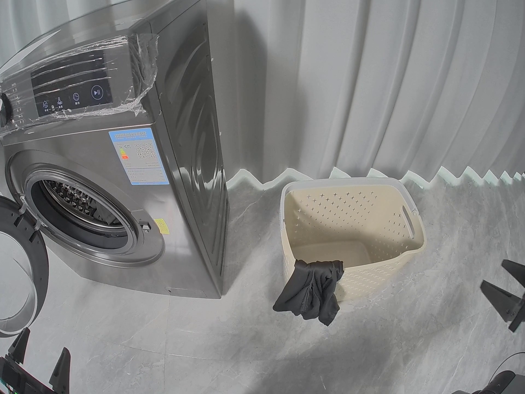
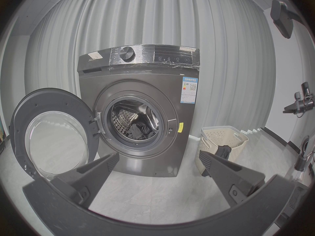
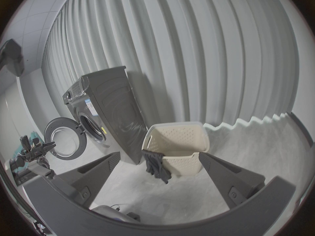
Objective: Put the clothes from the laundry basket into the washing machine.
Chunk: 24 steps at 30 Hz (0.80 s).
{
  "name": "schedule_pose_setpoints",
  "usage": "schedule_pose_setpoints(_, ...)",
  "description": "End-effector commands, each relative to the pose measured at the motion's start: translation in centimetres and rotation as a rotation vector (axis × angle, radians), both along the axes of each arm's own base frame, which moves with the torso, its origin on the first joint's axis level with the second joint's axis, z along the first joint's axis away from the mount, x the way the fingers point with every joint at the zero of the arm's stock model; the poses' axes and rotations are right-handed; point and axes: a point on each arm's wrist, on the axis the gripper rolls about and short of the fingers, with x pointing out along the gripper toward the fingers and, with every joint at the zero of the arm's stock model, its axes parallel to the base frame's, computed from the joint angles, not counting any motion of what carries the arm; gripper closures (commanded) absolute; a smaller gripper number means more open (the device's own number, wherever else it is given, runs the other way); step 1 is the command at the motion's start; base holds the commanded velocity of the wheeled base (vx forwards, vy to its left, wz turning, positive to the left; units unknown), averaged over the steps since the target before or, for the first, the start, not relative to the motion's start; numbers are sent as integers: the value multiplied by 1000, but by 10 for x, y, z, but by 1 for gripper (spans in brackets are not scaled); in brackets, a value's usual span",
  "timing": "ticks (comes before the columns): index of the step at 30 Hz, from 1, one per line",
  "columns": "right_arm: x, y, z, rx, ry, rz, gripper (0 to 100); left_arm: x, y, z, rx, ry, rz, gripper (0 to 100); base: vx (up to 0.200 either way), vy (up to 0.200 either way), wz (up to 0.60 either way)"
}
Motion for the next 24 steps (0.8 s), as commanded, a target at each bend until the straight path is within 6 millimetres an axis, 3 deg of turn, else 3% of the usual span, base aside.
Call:
schedule_pose_setpoints(1,89,46,-52,0,389,158,0,0,0,-4,-1,-2,0,0,0,0,0)
schedule_pose_setpoints(8,104,73,-73,4,527,109,0,0,0,-4,-1,-2,0,0,0,0,0)
schedule_pose_setpoints(17,141,94,-108,2,535,36,0,0,0,-4,-1,-2,0,0,0,0,0)
schedule_pose_setpoints(24,159,114,-132,-10,507,-9,0,0,0,-4,-1,-2,0,0,0,0,0)
